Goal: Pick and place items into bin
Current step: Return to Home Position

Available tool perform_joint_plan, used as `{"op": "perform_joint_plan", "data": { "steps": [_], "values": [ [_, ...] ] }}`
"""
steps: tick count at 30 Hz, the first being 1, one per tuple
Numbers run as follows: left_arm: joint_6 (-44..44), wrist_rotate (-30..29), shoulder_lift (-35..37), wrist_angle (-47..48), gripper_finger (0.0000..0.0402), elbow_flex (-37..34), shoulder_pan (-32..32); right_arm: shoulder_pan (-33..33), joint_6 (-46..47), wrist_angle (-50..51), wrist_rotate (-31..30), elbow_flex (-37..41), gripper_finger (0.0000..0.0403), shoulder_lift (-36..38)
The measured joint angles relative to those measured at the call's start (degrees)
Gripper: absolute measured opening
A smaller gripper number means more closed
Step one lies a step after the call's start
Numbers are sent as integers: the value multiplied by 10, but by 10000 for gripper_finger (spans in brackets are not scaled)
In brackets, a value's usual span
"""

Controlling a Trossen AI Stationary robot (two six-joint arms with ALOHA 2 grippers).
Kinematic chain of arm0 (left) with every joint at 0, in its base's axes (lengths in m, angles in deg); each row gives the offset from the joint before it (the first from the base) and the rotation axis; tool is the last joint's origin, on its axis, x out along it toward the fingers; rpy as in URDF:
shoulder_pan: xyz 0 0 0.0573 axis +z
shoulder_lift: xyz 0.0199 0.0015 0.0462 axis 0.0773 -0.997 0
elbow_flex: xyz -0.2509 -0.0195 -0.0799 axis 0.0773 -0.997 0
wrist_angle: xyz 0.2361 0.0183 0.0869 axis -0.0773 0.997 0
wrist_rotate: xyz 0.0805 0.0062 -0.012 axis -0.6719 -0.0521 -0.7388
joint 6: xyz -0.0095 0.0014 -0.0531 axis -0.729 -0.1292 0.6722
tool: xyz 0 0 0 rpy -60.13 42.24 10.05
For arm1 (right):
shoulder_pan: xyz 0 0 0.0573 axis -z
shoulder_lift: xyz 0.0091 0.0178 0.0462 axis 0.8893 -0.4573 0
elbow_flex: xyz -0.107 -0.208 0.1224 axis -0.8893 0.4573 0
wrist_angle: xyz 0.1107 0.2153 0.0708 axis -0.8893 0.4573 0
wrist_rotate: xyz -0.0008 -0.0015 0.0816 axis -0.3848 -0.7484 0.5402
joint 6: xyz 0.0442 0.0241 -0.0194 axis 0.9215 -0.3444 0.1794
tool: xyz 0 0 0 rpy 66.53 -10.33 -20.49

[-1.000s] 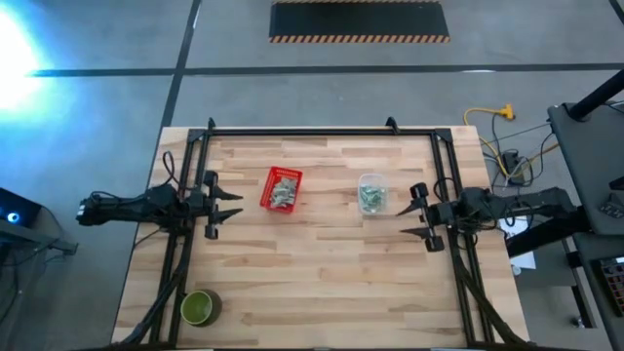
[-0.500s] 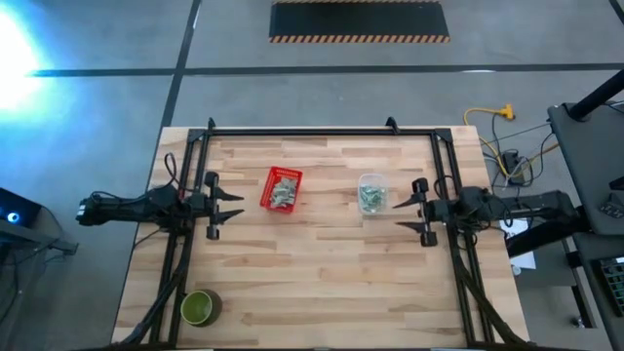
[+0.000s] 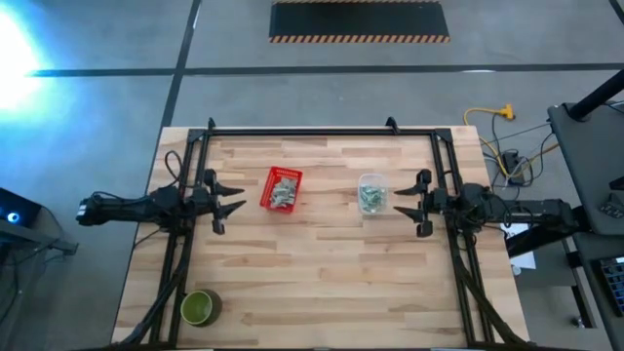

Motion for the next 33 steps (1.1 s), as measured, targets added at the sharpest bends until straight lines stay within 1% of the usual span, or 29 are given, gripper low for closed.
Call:
{"op": "perform_joint_plan", "data": {
  "steps": [6,13,18,26,33],
  "values": [
    [4,6,0,-5,135,-3,0,0,7,5,0,0,194,0],
    [4,14,-5,-3,135,-4,0,-1,3,35,0,0,194,0],
    [14,14,-20,-2,135,-4,0,-1,4,82,0,0,194,0],
    [14,15,-40,-14,135,-5,0,-1,20,85,4,-1,194,-26],
    [14,14,-54,-16,135,-5,0,-1,21,85,4,-1,194,-31]
  ]
}}
